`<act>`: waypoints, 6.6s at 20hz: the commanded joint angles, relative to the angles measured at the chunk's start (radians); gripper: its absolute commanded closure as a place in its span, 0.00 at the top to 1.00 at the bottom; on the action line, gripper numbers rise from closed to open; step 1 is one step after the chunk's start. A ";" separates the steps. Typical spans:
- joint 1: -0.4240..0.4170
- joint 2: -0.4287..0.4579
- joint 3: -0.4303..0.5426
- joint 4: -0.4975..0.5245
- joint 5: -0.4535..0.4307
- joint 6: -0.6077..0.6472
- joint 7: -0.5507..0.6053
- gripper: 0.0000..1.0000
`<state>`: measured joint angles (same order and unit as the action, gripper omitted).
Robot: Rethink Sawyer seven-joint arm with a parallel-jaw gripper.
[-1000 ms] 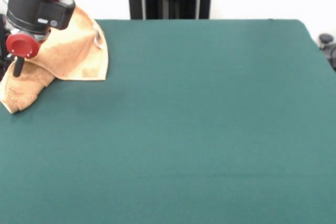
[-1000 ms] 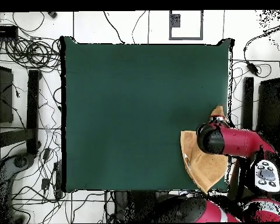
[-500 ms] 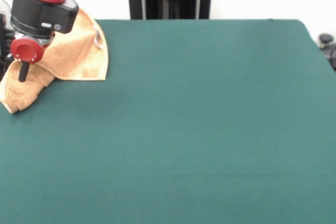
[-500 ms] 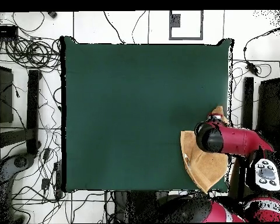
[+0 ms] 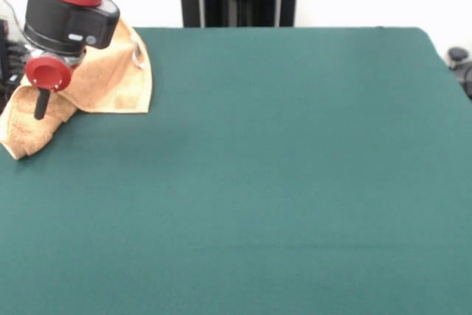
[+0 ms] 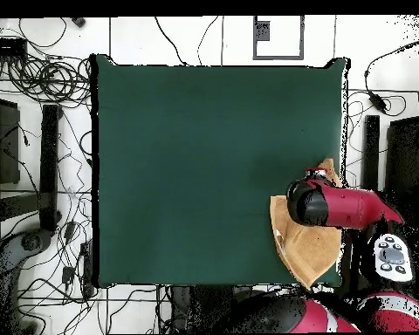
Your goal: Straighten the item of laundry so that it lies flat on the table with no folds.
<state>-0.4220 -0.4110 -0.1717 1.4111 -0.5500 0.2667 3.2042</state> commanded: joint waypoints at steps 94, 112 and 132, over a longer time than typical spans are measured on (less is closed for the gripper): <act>0.348 0.203 -0.179 -0.091 0.121 0.352 0.175 1.00; 0.326 0.166 -0.168 -0.072 0.165 0.363 0.042 1.00; 0.249 0.096 -0.080 -0.036 0.147 0.385 -0.088 0.00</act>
<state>-0.1823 -0.3357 -0.4021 1.3454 -0.4458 0.6418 3.2042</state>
